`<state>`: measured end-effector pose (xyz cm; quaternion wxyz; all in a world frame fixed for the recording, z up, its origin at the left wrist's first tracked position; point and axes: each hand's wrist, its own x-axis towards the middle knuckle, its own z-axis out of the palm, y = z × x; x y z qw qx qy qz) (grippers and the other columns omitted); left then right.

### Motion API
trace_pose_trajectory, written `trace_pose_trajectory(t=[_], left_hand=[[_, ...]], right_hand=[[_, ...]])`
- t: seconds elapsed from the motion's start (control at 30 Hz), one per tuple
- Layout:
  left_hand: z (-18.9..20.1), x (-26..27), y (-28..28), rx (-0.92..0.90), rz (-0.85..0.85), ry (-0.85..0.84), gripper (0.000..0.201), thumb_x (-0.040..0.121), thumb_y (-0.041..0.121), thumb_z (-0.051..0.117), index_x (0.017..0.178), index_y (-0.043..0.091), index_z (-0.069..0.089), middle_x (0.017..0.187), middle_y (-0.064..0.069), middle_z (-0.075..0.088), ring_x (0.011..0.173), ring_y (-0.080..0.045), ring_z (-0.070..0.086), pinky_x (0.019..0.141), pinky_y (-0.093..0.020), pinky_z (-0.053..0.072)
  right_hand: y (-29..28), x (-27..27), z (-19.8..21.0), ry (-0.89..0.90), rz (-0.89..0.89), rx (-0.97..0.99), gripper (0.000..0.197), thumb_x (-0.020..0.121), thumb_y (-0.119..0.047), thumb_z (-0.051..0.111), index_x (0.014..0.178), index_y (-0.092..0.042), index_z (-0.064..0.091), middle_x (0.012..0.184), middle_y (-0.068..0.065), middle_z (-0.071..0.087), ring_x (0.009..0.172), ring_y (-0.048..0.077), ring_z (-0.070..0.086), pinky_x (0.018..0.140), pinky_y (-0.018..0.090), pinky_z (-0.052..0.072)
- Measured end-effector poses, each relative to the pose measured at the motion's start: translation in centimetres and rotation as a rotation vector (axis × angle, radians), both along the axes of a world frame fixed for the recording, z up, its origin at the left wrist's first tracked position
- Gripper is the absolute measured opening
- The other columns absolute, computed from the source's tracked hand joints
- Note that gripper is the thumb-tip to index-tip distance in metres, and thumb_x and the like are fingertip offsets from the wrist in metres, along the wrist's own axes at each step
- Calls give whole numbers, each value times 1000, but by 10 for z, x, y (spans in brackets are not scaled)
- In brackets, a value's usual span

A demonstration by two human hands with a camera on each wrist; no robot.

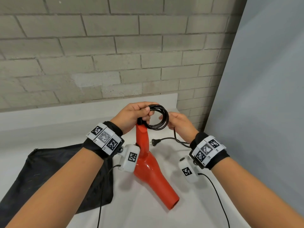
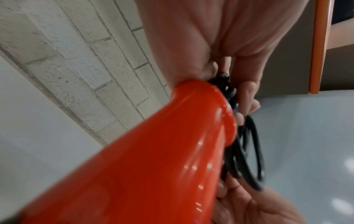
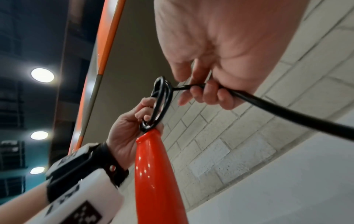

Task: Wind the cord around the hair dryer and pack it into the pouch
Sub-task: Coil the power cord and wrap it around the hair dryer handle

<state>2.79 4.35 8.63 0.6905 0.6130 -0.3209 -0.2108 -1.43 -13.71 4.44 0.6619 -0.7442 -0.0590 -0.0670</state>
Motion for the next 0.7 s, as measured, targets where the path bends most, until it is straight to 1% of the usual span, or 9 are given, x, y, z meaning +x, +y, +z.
trace_pose_trajectory(t=[0.07, 0.13, 0.2, 0.3, 0.4, 0.47, 0.53, 0.6, 0.7], left_hand=[[2, -1, -1, 19, -20, 14, 28, 79, 12, 45, 103, 11, 59, 58, 9, 55, 45, -2, 38, 55, -17, 45], [4, -3, -3, 47, -37, -4, 27, 78, 13, 46, 100, 12, 62, 56, 8, 53, 44, -2, 37, 53, -17, 44], [5, -5, -5, 60, -38, -39, 24, 83, 19, 46, 95, 15, 67, 56, 8, 53, 43, -3, 36, 54, -17, 44], [5, -7, -8, 56, 18, -69, 27, 93, 22, 42, 90, 18, 68, 56, 10, 52, 42, -3, 35, 53, -16, 44], [6, -7, -8, 42, 57, -82, 22, 93, 14, 40, 104, 21, 58, 55, 10, 53, 42, -3, 35, 52, -15, 41], [8, -7, -9, 60, 36, -86, 22, 93, 14, 41, 106, 23, 57, 55, 9, 52, 43, -4, 36, 53, -15, 40], [9, -8, -10, 112, 27, -167, 22, 93, 18, 42, 86, 18, 63, 56, 11, 51, 45, -3, 37, 55, -18, 41], [9, -8, -11, 143, 52, -216, 28, 95, 17, 40, 74, 14, 58, 55, 12, 51, 46, -3, 38, 56, -18, 42], [7, -4, -9, 93, 115, -169, 25, 95, 12, 36, 82, 10, 56, 56, 13, 53, 45, -2, 38, 54, -15, 42]], right_hand=[[0, 1, 9, -35, -32, -131, 31, 95, -8, 42, 74, -17, 62, 42, -17, 51, 43, -4, 39, 51, 10, 30], [-2, 5, 22, -80, -119, -202, 27, 92, -6, 47, 70, -14, 60, 43, -19, 55, 45, -9, 47, 53, 7, 36], [-2, 8, 39, -139, -194, -315, 18, 90, -9, 53, 75, -10, 63, 55, -16, 57, 53, -10, 51, 59, 7, 36], [1, 2, 62, -225, -288, -500, 20, 89, -16, 54, 82, -2, 68, 62, 0, 55, 57, 4, 46, 55, 12, 34], [7, -9, 78, -349, -365, -660, 25, 90, -19, 52, 86, 0, 68, 75, 14, 63, 68, 20, 49, 58, 24, 33], [14, -15, 84, -408, -404, -694, 24, 91, -20, 51, 89, -5, 69, 81, 8, 62, 74, 15, 48, 57, 17, 32], [21, -21, 86, -446, -433, -684, 23, 91, -20, 51, 88, -7, 69, 81, 3, 58, 74, 11, 46, 60, 14, 31], [29, -28, 84, -472, -430, -646, 21, 91, -19, 51, 86, -7, 67, 79, 0, 54, 67, 7, 44, 62, 10, 34], [38, -39, 71, -505, -388, -576, 18, 91, -14, 50, 79, -7, 61, 72, -6, 44, 64, -1, 42, 65, 5, 35]])
